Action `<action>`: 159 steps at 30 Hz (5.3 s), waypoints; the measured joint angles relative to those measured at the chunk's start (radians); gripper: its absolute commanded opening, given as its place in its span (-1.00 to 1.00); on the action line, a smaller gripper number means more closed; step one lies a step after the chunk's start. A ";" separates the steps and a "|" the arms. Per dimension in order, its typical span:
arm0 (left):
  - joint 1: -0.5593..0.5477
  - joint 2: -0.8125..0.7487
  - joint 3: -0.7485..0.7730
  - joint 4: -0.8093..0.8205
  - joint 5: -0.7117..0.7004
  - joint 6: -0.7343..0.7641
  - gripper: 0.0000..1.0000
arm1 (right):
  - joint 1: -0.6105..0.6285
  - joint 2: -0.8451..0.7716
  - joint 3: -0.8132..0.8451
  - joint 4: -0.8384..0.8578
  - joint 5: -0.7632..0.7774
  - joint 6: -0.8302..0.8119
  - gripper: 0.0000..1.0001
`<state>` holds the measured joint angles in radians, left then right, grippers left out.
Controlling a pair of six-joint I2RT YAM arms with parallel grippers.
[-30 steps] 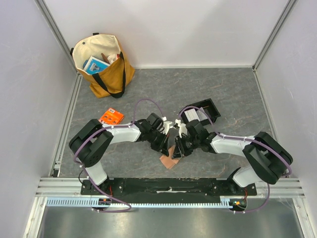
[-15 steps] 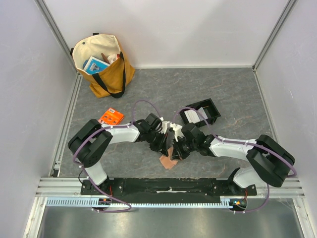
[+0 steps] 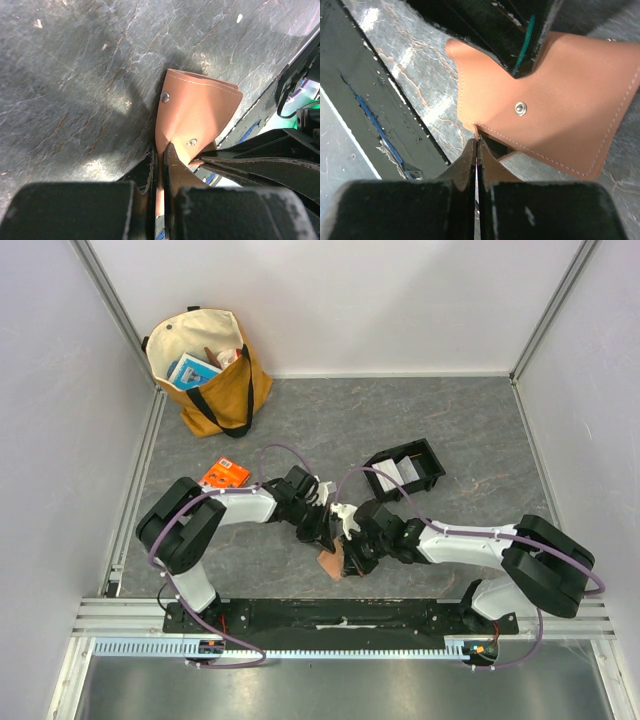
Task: Put the credit cards into the card holder
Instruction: Open the card holder at the center of the board, then pick up the credit card from the storage box.
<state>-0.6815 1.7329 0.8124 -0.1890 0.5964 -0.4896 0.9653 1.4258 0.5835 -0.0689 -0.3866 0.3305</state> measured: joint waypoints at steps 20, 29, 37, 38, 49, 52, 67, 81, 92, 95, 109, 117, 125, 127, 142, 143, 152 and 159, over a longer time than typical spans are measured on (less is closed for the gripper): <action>0.065 -0.121 -0.060 0.010 -0.209 -0.051 -0.31 | 0.017 -0.090 0.098 -0.550 0.480 0.262 -0.19; 0.078 -0.260 -0.093 -0.049 -0.354 -0.103 0.60 | -0.206 -0.102 0.362 -0.574 0.571 0.237 0.30; 0.080 -0.370 0.008 -0.233 -0.420 -0.106 0.79 | -0.510 -0.035 0.734 -0.591 0.503 0.144 0.54; 0.080 -0.373 0.034 -0.247 -0.430 -0.102 0.79 | -0.534 -0.006 0.775 -0.586 0.490 0.131 0.55; 0.080 -0.351 0.085 -0.282 -0.518 -0.013 0.79 | -0.670 0.243 0.673 -0.483 0.303 0.048 0.61; 0.080 -0.351 0.085 -0.285 -0.518 0.001 0.79 | -0.688 0.288 0.673 -0.442 0.271 0.034 0.63; 0.080 -0.301 0.080 -0.280 -0.516 0.005 0.79 | -0.732 0.380 0.657 -0.349 0.080 0.013 0.68; 0.080 -0.267 0.080 -0.278 -0.512 0.005 0.77 | -0.734 0.389 0.639 -0.339 0.010 -0.010 0.54; 0.080 -0.249 0.081 -0.275 -0.507 0.005 0.75 | -0.735 0.358 0.638 -0.340 -0.004 -0.014 0.12; 0.080 -0.241 0.082 -0.273 -0.505 0.005 0.75 | -0.736 0.358 0.638 -0.344 0.002 -0.018 -0.13; 0.080 -0.237 0.082 -0.273 -0.490 0.005 0.75 | -0.779 0.358 0.638 -0.359 0.038 -0.039 -0.81; 0.080 -0.237 0.082 -0.272 -0.489 0.005 0.75 | -0.789 0.359 0.636 -0.365 0.029 -0.048 -0.64; 0.080 -0.214 0.082 -0.258 -0.485 0.005 0.75 | -0.782 0.364 0.625 -0.376 0.029 -0.064 -0.59; 0.080 -0.212 0.082 -0.258 -0.485 0.005 0.75 | -0.775 0.371 0.625 -0.378 0.036 -0.070 -0.59; 0.080 -0.210 0.082 -0.249 -0.482 0.005 0.86 | -0.715 0.384 0.640 -0.420 0.144 -0.104 -1.00; 0.080 -0.213 0.082 -0.249 -0.482 0.005 0.89 | -0.713 0.374 0.646 -0.427 0.151 -0.104 -1.00; 0.080 -0.287 0.069 -0.245 -0.515 0.005 0.98 | -0.701 0.143 0.679 -0.457 0.184 -0.082 -1.00; 0.118 -0.368 0.018 -0.242 -0.575 -0.039 0.98 | -0.457 -0.032 0.542 -0.372 0.322 0.121 -1.00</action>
<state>-0.5632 1.3651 0.8299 -0.4313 0.0219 -0.5289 0.5083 1.3937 1.1259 -0.4404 -0.0650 0.4519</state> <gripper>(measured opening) 0.991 0.009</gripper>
